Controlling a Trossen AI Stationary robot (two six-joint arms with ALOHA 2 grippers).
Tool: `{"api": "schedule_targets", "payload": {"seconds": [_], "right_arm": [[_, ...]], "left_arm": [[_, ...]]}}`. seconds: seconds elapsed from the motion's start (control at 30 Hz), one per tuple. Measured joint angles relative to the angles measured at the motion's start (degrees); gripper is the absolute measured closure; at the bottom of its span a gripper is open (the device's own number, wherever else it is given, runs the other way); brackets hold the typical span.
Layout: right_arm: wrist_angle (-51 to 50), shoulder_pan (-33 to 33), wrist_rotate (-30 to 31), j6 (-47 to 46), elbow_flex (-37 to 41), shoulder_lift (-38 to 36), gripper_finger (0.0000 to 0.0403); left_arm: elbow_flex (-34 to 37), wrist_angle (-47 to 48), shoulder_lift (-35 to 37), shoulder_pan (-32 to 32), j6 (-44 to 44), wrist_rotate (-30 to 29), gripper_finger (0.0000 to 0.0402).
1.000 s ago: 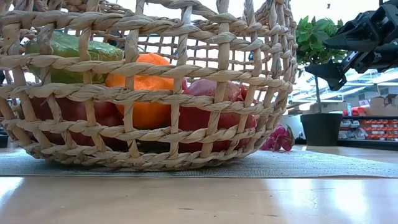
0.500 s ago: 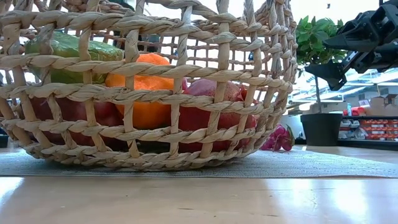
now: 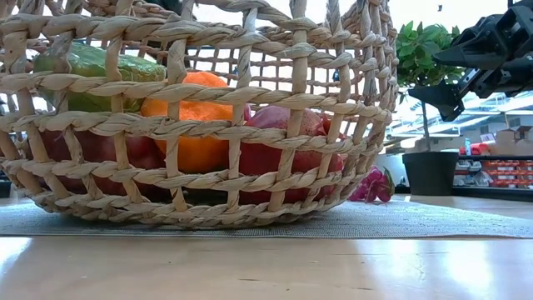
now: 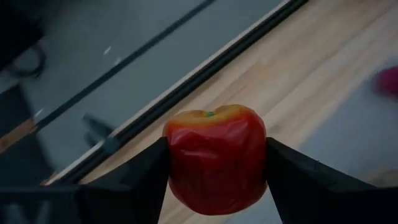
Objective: Build produce basket
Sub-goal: Put the red apple into the brown basket
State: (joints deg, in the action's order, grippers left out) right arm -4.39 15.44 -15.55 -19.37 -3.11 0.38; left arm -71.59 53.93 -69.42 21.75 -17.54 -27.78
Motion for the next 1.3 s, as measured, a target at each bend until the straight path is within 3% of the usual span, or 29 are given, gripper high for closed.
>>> {"api": "schedule_targets", "payload": {"seconds": [0.23,0.7,0.9,1.3], "right_arm": [[0.0,0.0,0.0,0.0,0.0,0.0,0.0055],[0.0,0.0,0.0,0.0,0.0,0.0,0.0055],[0.0,0.0,0.0,0.0,0.0,0.0,0.0055],[0.0,0.0,0.0,0.0,0.0,0.0,0.0055]], "left_arm": [[0.0,-6.3,5.3,-5.0,0.0,2.5,0.0161],[-0.1,-18.1,7.0,-13.7,6.2,20.3,0.0159],[-0.1,-18.7,6.9,-16.9,17.0,23.6,0.0159],[-0.1,-19.4,6.7,-20.9,51.8,23.6,0.0159]]}}
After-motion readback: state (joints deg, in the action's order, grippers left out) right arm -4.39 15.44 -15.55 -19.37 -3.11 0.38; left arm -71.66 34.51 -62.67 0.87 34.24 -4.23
